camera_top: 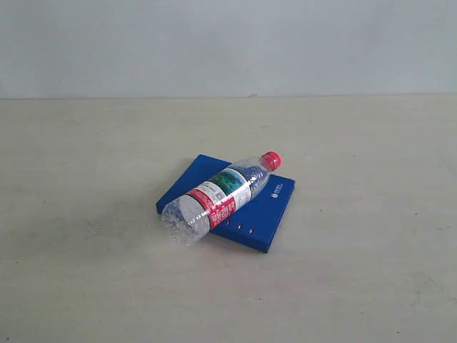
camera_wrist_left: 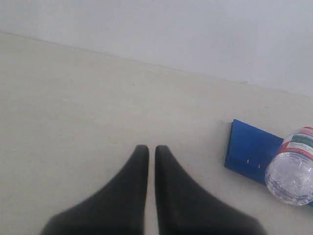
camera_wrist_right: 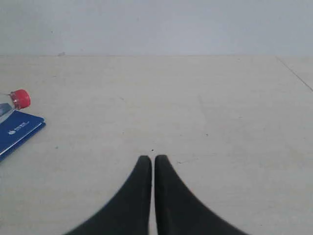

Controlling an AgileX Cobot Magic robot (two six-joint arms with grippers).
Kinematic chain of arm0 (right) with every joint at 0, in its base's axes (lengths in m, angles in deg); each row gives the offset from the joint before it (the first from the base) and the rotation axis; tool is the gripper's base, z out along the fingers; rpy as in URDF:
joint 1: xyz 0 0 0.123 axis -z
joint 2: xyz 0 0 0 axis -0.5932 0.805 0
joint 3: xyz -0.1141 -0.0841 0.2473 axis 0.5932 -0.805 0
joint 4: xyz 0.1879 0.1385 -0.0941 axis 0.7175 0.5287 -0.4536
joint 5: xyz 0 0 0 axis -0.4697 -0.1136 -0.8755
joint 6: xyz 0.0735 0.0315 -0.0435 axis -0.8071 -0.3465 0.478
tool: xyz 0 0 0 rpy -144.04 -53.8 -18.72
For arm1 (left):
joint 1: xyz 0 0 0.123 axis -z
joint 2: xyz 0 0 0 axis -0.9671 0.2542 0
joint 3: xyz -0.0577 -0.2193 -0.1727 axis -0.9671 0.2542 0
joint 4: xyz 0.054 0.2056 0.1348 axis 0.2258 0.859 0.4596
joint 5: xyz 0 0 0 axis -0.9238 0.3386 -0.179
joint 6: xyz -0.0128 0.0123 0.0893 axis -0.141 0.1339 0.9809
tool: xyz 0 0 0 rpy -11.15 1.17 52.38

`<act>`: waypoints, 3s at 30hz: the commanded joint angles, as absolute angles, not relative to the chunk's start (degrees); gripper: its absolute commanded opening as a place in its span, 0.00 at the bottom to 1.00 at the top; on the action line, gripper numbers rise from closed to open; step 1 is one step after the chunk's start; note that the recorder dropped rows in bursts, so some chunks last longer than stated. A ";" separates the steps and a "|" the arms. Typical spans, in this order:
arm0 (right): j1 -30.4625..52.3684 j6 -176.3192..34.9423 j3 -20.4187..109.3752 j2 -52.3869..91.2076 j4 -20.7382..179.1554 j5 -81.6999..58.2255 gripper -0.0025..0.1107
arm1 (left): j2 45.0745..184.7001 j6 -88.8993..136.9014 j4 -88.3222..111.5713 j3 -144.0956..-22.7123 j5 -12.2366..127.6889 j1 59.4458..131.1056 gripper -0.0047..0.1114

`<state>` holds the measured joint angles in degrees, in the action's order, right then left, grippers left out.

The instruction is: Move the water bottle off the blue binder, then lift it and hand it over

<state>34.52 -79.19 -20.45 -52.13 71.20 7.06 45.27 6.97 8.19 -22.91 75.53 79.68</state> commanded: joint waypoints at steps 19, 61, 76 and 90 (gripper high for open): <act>34.48 -79.82 -20.42 -52.39 71.87 -17.81 0.02 | 45.07 6.73 7.61 -22.71 75.28 79.88 0.08; 0.39 -43.17 29.92 19.43 88.08 39.40 0.02 | 45.07 6.73 7.61 -22.71 75.28 79.88 0.08; 9.69 -28.83 32.32 22.45 85.27 17.21 0.61 | 45.07 6.73 7.61 -22.71 75.28 79.88 0.08; 17.22 -26.39 29.70 27.94 111.96 -4.35 0.60 | 45.07 6.73 7.61 -22.71 75.28 79.88 0.08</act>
